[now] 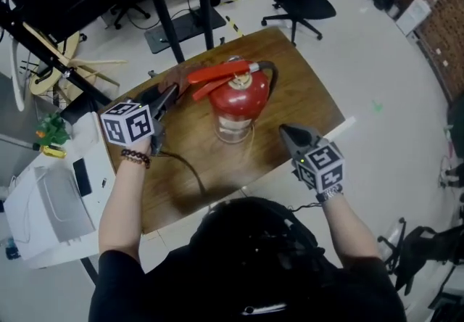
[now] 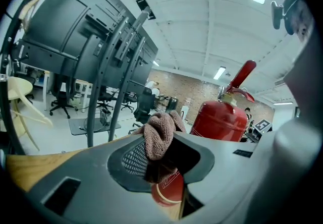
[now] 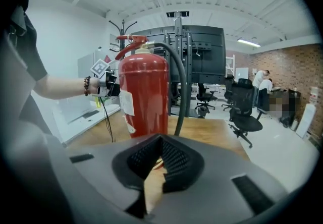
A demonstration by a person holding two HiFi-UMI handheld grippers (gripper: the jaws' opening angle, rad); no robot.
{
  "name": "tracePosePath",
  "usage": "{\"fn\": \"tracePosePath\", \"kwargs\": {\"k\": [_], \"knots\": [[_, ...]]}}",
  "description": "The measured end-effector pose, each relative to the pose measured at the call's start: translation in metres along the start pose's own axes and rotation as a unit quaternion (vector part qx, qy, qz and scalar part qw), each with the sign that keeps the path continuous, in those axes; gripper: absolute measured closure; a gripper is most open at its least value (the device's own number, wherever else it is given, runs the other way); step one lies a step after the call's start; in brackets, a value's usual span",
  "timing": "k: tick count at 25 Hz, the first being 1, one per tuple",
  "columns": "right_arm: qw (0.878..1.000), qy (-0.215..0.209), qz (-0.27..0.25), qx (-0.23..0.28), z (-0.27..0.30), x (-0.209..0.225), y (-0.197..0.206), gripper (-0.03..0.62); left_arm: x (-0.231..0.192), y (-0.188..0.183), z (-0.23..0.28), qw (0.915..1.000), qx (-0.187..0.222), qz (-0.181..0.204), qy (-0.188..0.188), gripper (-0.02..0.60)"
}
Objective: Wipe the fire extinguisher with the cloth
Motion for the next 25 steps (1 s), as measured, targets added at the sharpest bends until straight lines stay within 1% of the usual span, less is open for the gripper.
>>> {"fn": "tracePosePath", "kwargs": {"k": [3, 5, 9, 13, 16, 19, 22, 25], "knots": [[1.0, -0.027, -0.015, 0.005, -0.003, 0.003, -0.002, 0.577, 0.012, 0.009, -0.028, 0.9988, 0.022, -0.007, -0.044, 0.485], [0.999, -0.043, -0.022, 0.009, -0.008, 0.006, -0.002, 0.577, 0.023, 0.017, -0.048, 0.9961, 0.036, -0.009, -0.08, 0.485], [0.996, -0.072, -0.038, 0.031, -0.026, 0.012, -0.004, 0.577, 0.055, 0.035, -0.089, 0.9857, 0.073, -0.019, -0.151, 0.485], [0.992, -0.098, -0.048, 0.056, -0.048, 0.017, -0.003, 0.579, 0.108, 0.061, -0.12, 0.9739, 0.097, -0.021, -0.204, 0.485], [0.988, -0.127, -0.055, 0.068, -0.059, 0.016, 0.0, 0.579, 0.153, 0.077, -0.13, 0.969, 0.11, -0.02, -0.221, 0.485], [0.983, -0.154, -0.062, 0.08, -0.068, 0.008, 0.002, 0.579, 0.194, 0.092, -0.133, 0.967, 0.114, -0.017, -0.227, 0.485], [0.979, -0.171, -0.063, 0.086, -0.078, -0.002, 0.004, 0.579, 0.23, 0.106, -0.134, 0.9683, 0.107, -0.012, -0.226, 0.485], [0.977, -0.178, -0.064, 0.094, -0.086, -0.015, 0.002, 0.579, 0.253, 0.115, -0.132, 0.9711, 0.103, -0.01, -0.215, 0.485]]}}
Point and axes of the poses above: the fingertips, and each gripper's own axes: z forward along the fingers, x to its right, y out of its underside, the point moved 8 cm from there along -z, backward along the fingers, and after that the axes turned 6 degrees about x, right-handed, at the moved point
